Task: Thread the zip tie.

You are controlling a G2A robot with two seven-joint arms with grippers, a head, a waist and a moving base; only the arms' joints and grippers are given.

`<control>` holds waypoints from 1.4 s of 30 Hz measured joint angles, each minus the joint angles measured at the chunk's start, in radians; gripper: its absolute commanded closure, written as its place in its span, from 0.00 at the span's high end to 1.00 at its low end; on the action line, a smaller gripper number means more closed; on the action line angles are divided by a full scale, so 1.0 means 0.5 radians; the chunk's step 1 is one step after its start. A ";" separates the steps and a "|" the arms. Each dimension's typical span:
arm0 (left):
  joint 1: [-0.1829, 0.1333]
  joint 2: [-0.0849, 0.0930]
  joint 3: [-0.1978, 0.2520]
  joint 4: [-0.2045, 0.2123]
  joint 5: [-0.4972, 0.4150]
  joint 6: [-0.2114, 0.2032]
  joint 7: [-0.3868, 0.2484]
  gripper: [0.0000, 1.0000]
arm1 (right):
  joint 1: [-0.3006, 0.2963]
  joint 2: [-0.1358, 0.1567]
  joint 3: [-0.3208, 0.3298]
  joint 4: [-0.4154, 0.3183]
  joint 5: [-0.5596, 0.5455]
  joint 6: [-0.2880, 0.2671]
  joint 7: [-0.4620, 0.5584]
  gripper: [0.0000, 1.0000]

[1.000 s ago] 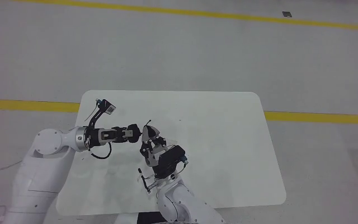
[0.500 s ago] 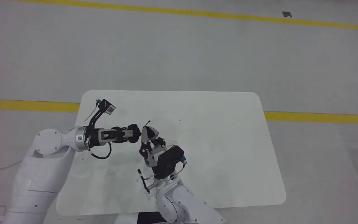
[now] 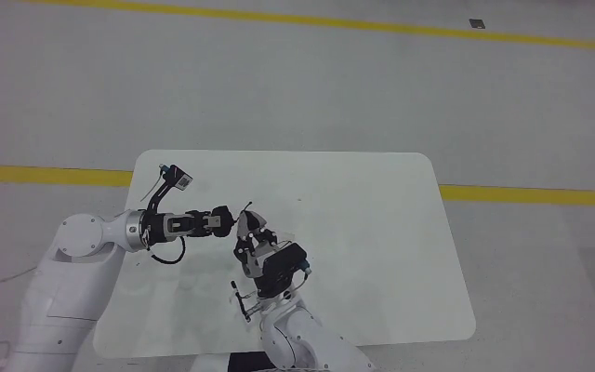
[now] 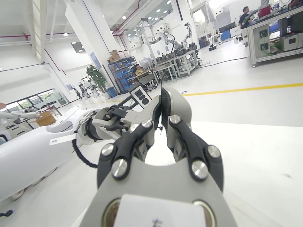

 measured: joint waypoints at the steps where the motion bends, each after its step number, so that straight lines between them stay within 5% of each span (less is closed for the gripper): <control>1: 0.000 0.000 0.000 0.000 0.000 0.000 0.000 0.00 | -0.002 0.002 0.001 -0.001 -0.003 0.005 -0.001 0.00; 42: 0.000 0.000 0.000 0.000 0.000 0.000 0.000 0.00 | -0.011 0.025 -0.002 0.012 -0.002 0.019 0.032 0.00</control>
